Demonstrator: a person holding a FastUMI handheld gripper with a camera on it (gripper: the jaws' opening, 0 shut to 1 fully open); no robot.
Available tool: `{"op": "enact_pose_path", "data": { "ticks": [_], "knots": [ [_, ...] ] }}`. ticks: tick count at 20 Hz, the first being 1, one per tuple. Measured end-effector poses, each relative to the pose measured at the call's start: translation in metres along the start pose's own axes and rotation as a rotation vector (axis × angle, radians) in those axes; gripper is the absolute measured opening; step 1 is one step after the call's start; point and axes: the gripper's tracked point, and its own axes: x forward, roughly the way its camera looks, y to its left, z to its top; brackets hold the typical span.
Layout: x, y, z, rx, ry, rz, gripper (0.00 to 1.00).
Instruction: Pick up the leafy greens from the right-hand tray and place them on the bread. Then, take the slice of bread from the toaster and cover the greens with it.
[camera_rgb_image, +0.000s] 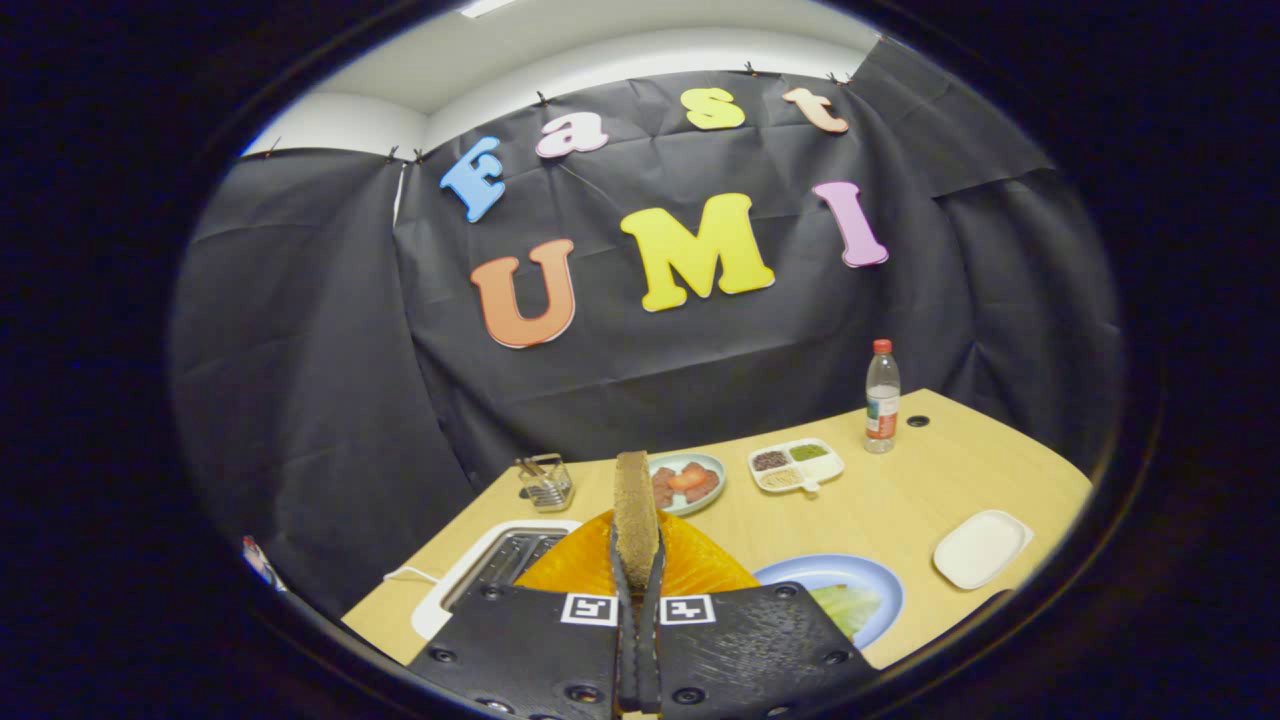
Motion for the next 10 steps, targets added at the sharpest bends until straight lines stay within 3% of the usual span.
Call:
{"op": "enact_pose_path", "data": {
  "ticks": [5,10],
  "knots": [
    [0.018,-0.058,-0.040,0.066,0.076,-0.064,0.01],
    [0.028,-0.080,-0.070,0.204,0.166,-0.048,0.01]
  ]
}}
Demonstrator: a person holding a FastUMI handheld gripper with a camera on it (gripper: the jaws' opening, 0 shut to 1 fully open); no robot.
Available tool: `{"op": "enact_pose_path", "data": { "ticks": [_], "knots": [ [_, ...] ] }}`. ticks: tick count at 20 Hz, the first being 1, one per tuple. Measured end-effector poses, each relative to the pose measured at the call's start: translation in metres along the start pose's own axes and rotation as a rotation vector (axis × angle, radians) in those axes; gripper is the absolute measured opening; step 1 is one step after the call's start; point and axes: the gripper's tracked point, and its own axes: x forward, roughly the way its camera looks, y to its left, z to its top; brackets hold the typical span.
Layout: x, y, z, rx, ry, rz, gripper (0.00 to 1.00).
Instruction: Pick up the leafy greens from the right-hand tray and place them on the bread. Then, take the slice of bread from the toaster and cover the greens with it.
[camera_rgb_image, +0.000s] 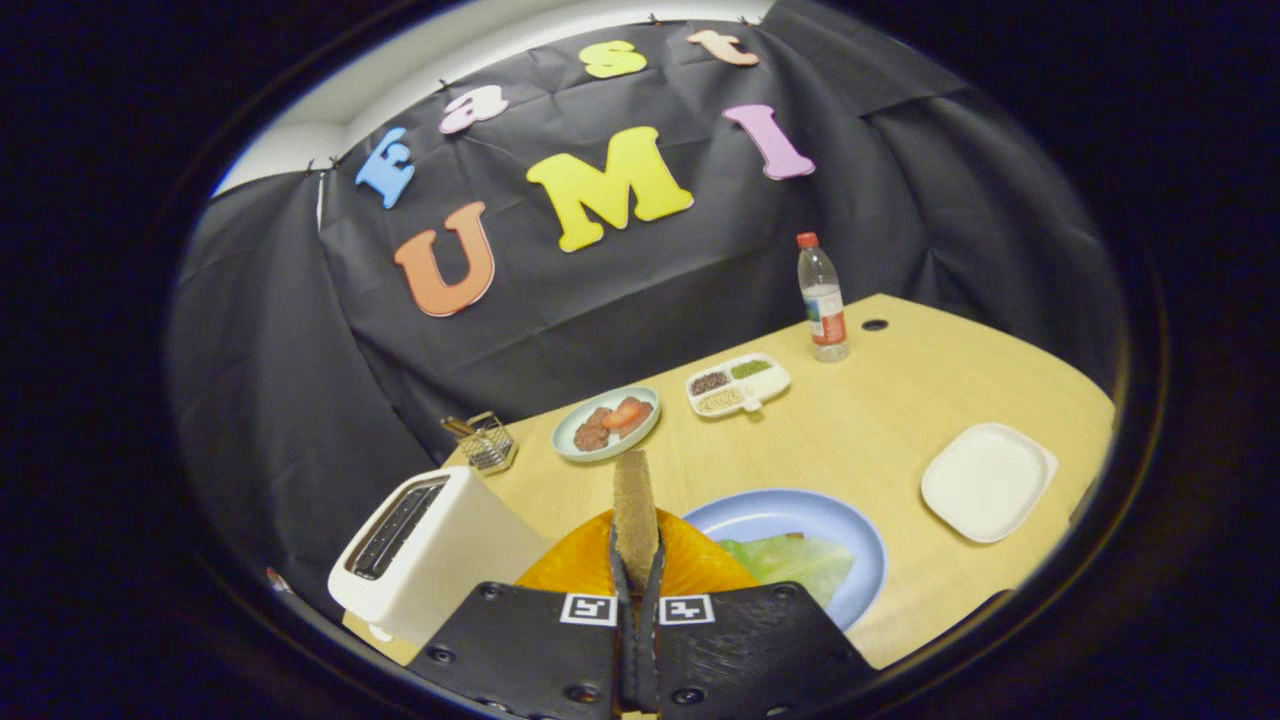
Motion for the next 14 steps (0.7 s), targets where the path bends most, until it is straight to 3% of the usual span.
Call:
{"op": "enact_pose_path", "data": {
  "ticks": [9,14],
  "knots": [
    [0.011,-0.040,-0.017,0.056,0.057,-0.046,0.06],
    [0.007,-0.066,-0.033,-0.036,0.128,-0.123,0.25]
  ]
}}
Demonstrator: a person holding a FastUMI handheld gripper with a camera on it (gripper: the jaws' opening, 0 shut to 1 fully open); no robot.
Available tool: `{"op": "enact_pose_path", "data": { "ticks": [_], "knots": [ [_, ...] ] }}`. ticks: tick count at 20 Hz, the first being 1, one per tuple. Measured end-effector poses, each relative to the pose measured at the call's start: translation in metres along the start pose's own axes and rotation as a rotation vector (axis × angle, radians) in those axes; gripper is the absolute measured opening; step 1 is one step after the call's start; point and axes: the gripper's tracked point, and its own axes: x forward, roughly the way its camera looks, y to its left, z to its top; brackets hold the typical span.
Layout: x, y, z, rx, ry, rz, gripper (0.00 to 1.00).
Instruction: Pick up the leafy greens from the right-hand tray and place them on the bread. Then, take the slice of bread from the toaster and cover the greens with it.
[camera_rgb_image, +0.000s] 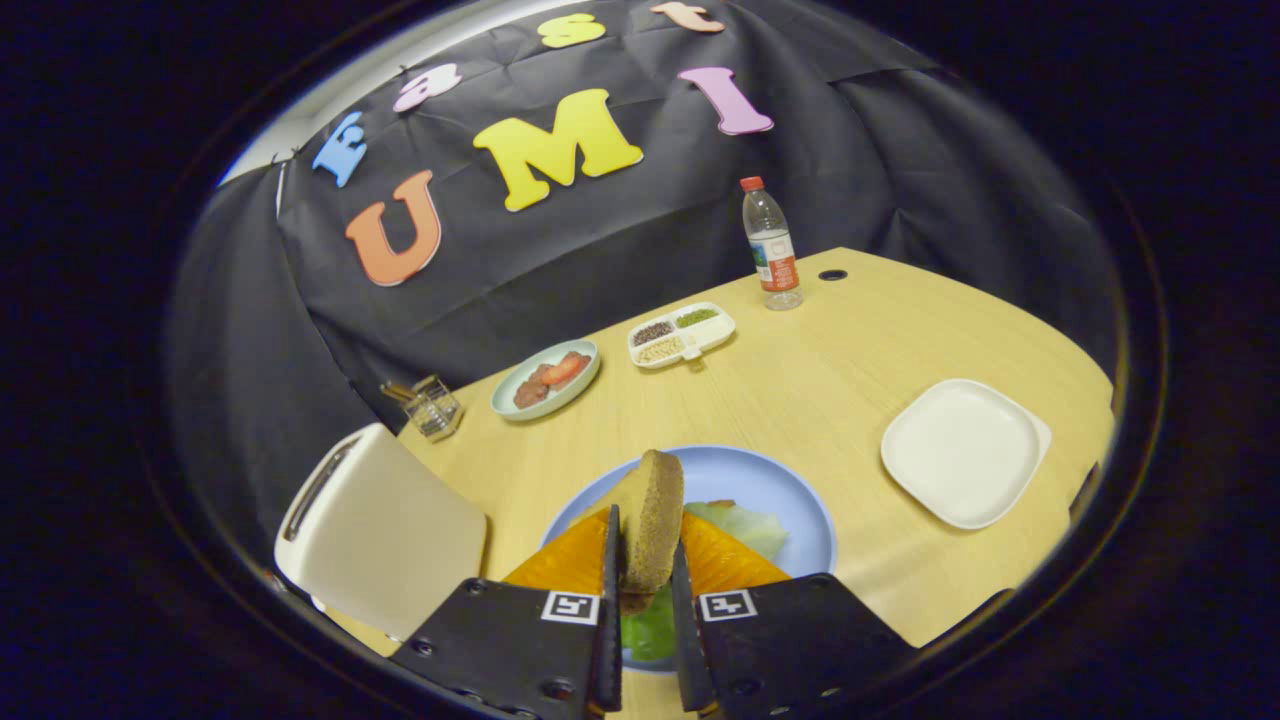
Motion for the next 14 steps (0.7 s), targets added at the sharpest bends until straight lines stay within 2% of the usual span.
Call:
{"op": "enact_pose_path", "data": {
  "ticks": [1,4,5,7,9,11,14],
  "knots": [
    [0.000,-0.007,-0.001,-0.020,0.003,-0.024,0.30],
    [-0.005,-0.026,0.002,-0.027,-0.002,-0.081,0.60],
    [-0.010,-0.031,0.005,-0.025,-0.011,-0.103,0.64],
    [-0.021,-0.029,0.019,-0.031,-0.060,-0.104,0.79],
    [-0.038,-0.021,0.040,-0.074,-0.142,-0.099,0.82],
    [-0.060,-0.005,0.064,-0.133,-0.238,-0.087,0.92],
    [-0.101,0.023,0.101,-0.229,-0.406,-0.065,0.96]
  ]
}}
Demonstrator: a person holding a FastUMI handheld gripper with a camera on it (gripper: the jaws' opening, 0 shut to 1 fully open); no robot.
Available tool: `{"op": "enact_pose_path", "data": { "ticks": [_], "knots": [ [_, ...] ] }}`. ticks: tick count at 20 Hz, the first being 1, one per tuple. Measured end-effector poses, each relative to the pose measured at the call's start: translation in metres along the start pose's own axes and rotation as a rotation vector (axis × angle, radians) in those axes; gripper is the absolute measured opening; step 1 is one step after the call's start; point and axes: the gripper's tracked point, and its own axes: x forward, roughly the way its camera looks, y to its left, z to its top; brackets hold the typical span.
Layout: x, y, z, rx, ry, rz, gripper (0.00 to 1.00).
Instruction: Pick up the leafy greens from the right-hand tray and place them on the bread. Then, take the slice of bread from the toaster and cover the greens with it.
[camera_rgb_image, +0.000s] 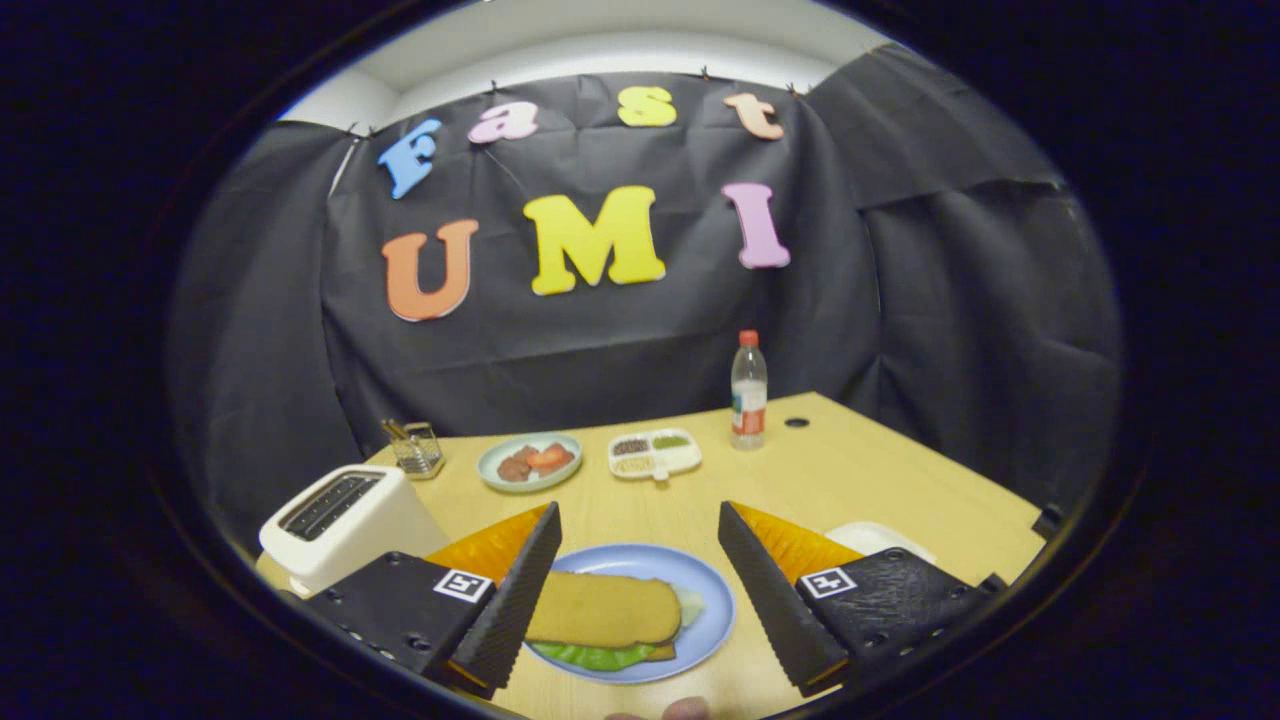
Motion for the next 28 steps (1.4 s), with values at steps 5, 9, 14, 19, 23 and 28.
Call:
{"op": "enact_pose_path", "data": {
  "ticks": [5,9,14,19,23,28],
  "knots": [
    [-0.036,0.043,0.064,-0.089,-0.151,0.051,0.96],
    [-0.051,0.089,0.075,-0.061,-0.151,0.140,0.96],
    [-0.064,0.109,0.103,-0.061,-0.196,0.153,0.95],
    [-0.077,0.112,0.127,0.008,-0.245,0.143,0.95],
    [-0.078,0.119,0.124,0.002,-0.267,0.137,0.95],
    [-0.081,0.135,0.118,-0.035,-0.259,0.158,0.96]
  ]
}}
